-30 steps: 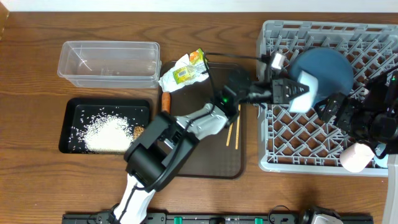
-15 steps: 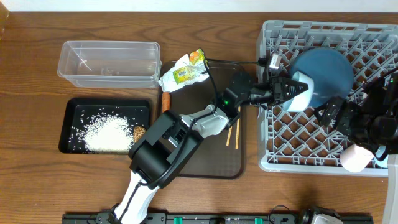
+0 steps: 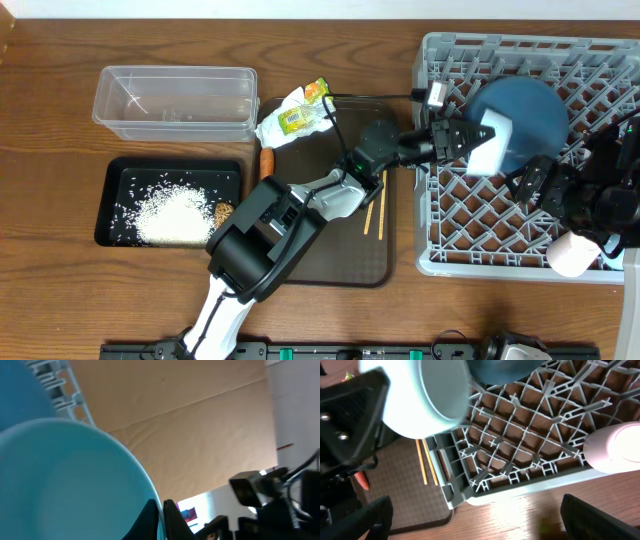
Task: Sort waste into correct bins and load items into the dishwasher rack
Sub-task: 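Pass the bowl from the left gripper to the right gripper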
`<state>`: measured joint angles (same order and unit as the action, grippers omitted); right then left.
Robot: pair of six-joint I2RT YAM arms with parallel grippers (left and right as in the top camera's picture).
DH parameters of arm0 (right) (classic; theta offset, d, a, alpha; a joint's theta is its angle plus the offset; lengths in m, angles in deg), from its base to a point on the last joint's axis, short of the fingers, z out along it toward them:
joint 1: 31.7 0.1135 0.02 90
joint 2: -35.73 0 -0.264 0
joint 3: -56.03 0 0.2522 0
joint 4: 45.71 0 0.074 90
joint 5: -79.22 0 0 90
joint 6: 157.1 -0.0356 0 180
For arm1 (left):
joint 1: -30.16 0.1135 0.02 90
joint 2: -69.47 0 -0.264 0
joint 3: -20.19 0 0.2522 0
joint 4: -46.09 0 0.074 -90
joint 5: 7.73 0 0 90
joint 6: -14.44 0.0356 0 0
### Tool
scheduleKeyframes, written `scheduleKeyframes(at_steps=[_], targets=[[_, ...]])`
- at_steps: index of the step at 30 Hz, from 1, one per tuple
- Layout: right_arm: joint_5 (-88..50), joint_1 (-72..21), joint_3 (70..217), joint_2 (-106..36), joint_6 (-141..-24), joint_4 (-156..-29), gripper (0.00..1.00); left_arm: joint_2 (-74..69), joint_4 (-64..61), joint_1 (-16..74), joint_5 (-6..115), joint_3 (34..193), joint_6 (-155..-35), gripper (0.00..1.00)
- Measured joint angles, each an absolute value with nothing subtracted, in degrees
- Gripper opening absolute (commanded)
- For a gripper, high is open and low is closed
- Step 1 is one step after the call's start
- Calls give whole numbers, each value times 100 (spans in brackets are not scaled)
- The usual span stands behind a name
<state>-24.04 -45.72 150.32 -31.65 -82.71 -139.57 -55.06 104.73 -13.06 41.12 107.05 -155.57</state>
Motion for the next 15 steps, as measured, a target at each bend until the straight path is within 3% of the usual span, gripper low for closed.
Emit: scheduleKeyframes(at_steps=[15], targets=[[-2402,-4572,15032,-3165,-8254,-13990,99,-5514,10233,-1306,4226,10438,-15808,6]])
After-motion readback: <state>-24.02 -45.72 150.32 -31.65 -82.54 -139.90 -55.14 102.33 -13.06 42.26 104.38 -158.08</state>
